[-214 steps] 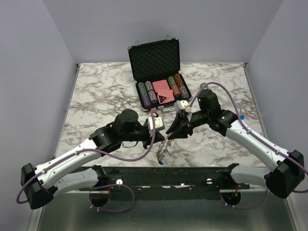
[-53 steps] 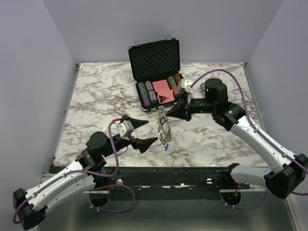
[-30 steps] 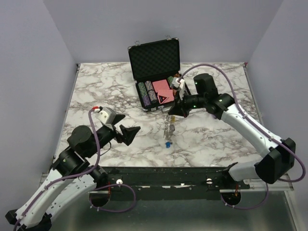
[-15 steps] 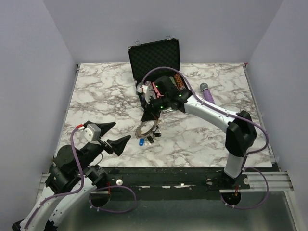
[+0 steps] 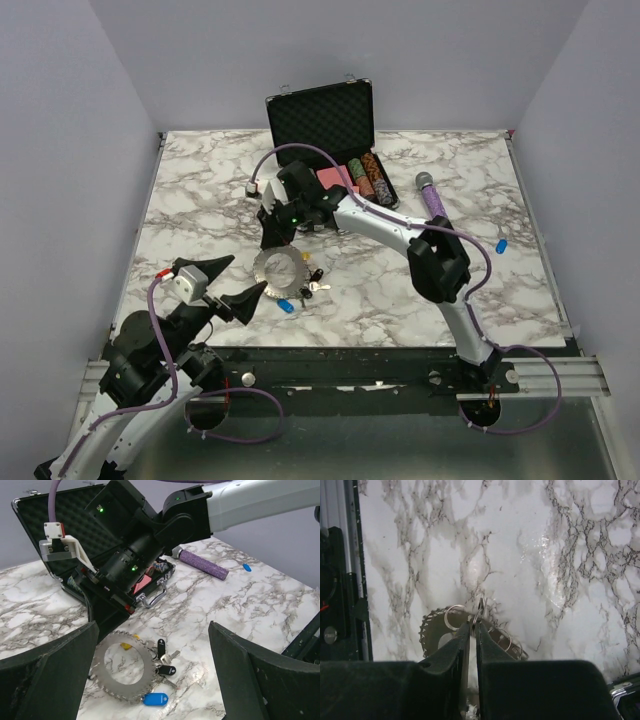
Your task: Put the keys on the keyring
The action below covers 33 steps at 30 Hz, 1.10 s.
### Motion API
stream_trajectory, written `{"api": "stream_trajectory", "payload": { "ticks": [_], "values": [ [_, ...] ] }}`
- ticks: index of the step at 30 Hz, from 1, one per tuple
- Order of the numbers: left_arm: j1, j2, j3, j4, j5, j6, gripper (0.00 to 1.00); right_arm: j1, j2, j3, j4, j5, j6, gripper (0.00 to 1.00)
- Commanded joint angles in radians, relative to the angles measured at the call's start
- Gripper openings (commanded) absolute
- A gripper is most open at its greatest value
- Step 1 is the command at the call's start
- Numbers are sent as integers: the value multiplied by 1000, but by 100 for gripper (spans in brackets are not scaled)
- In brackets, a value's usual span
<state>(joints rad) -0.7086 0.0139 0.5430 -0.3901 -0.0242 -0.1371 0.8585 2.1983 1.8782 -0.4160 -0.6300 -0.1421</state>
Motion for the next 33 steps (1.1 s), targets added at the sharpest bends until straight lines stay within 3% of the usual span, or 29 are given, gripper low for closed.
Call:
{"api": "stream_trajectory", "payload": {
  "ticks": [1,5,9,16,24,33],
  "values": [
    [6,0,-5,19,-33,14,99,8,72,71,33,47,7,28],
    [11,20,-5,16,-23,4,99,4,54,124,13,61,-30,56],
    [21,57,3,5,-34,-31,99,-16,-63,110,-44,72,-105,70],
    [40,216,70,13,-51,-154,99,-79,-449,-98,-139,191,-209,99],
    [58,399,317,-56,-62,-237,99,-519,-859,-354,-26,1,62,100],
    [58,351,428,-187,-45,-266,99,-716,-1265,-585,-73,266,272,100]
  ]
}}
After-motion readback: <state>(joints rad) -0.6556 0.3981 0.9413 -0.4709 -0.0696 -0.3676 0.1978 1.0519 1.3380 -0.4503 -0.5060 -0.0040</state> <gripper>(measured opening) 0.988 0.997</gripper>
